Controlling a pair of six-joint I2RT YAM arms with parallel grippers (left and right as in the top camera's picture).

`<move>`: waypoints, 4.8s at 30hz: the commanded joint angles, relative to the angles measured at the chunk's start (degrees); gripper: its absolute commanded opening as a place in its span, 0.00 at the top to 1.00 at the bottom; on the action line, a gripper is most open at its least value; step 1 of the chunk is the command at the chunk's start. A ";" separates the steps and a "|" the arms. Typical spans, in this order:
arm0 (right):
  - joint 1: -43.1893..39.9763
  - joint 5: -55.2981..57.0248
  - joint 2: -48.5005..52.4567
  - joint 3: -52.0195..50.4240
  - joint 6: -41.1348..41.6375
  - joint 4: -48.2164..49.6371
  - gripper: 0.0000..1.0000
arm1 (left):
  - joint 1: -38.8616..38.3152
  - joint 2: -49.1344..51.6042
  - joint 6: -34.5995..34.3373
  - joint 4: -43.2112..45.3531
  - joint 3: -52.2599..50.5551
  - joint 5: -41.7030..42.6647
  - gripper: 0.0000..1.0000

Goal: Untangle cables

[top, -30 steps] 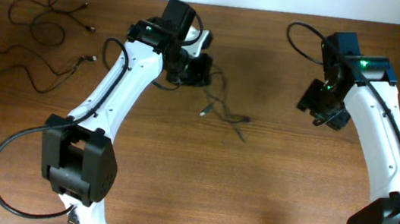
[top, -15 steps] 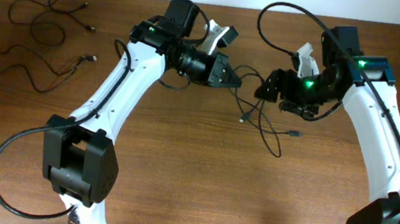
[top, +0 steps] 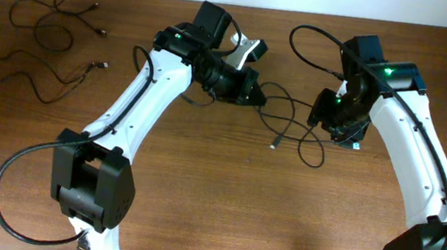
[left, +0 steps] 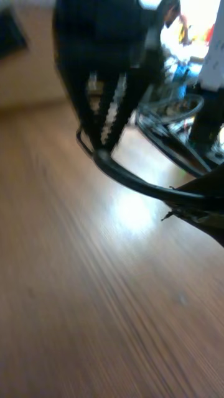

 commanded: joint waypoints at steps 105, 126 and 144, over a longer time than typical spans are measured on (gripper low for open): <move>2.27 -2.23 0.66 0.26 -0.15 1.95 0.07 | -0.87 0.92 -14.36 -4.94 -3.45 -50.21 0.30; 2.27 -2.23 0.68 0.26 -0.15 2.38 0.03 | 6.71 13.77 -5.62 5.55 -4.07 -36.44 0.36; 2.27 -22.01 0.70 0.26 -7.74 7.39 0.03 | 3.63 -0.74 2.75 -9.70 23.28 -15.85 1.00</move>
